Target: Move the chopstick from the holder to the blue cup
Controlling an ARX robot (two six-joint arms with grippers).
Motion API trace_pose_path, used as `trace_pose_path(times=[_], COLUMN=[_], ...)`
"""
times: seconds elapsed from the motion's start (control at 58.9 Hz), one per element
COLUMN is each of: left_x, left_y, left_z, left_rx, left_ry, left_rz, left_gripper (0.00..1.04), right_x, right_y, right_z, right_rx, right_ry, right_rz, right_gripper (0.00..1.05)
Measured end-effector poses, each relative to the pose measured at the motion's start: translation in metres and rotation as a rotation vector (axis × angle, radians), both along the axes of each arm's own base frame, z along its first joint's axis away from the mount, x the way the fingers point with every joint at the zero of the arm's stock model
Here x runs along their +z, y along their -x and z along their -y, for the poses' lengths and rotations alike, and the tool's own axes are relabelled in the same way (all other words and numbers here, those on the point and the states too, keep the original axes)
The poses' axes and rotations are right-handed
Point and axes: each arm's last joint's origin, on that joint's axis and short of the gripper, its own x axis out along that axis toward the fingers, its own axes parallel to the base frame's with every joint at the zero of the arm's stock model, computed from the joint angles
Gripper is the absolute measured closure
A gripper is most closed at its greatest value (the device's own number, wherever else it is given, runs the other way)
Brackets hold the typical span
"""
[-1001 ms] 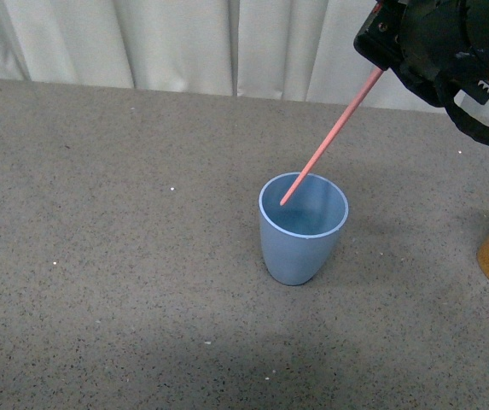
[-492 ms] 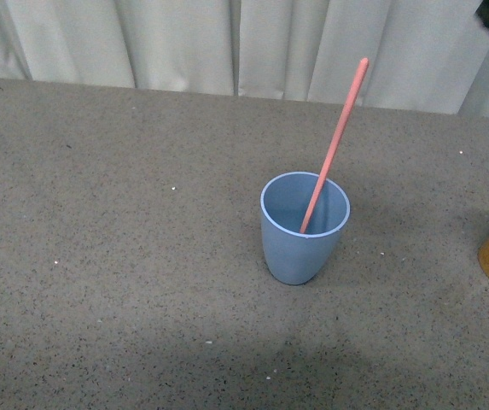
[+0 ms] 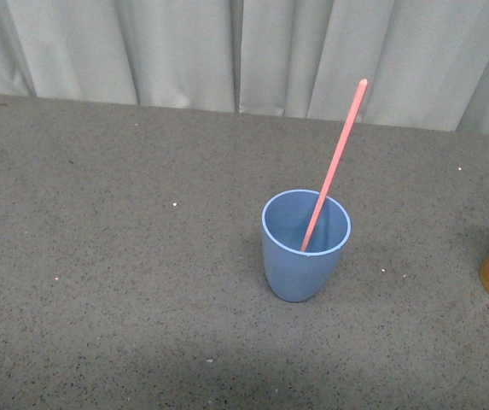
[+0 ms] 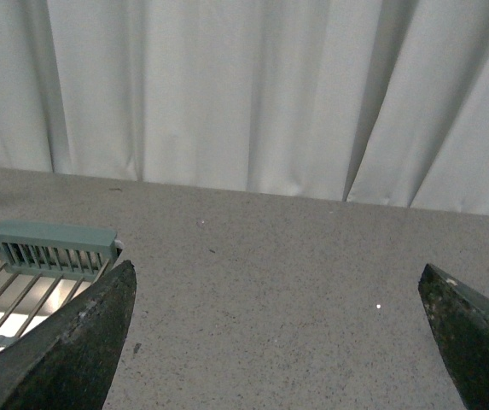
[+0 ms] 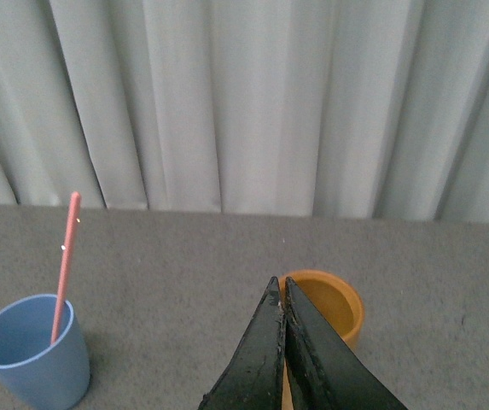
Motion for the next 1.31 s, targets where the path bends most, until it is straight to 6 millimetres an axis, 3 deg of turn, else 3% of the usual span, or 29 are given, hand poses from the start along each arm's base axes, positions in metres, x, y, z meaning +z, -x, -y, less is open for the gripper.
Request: trace_pose_path(times=[0.322,0.492,0.713,0.78,0.882,1.103,1.306], left_x=[0.0000,0.0000,0.0000,0.0000,0.0000,0.0000,0.0000], left_y=[0.0000,0.0000,0.0000,0.0000,0.0000,0.0000,0.0000], left_z=[0.0000,0.0000,0.0000,0.0000,0.0000,0.0001,0.0001], left_rx=[-0.001,-0.001,-0.001,-0.001,-0.002,-0.002,-0.003], left_ry=[0.000,0.000,0.000,0.000,0.000,0.000,0.000], left_rz=[0.000,0.000,0.000,0.000,0.000,0.000,0.000], left_gripper=[0.07,0.07,0.07,0.07,0.07,0.07,0.07], right_x=[-0.0009,-0.0043,-0.0040,-0.0036,-0.0004,-0.0010,-0.0010], right_y=[0.0000,-0.0020,-0.0020,-0.0014,0.0003,0.0002,0.0002], right_z=[0.0001,0.0001,-0.0002,-0.0003,-0.0001,0.0000,0.0000], right_rx=[-0.018,-0.180,-0.183,-0.044,-0.003,-0.003,-0.003], right_ry=[-0.012,-0.363,-0.479,-0.357,-0.134,-0.016,-0.002], right_rz=[-0.013,-0.128,-0.117,-0.044,0.000,-0.002,-0.002], right_gripper=[1.02,0.73,0.32,0.42,0.63,1.03,1.04])
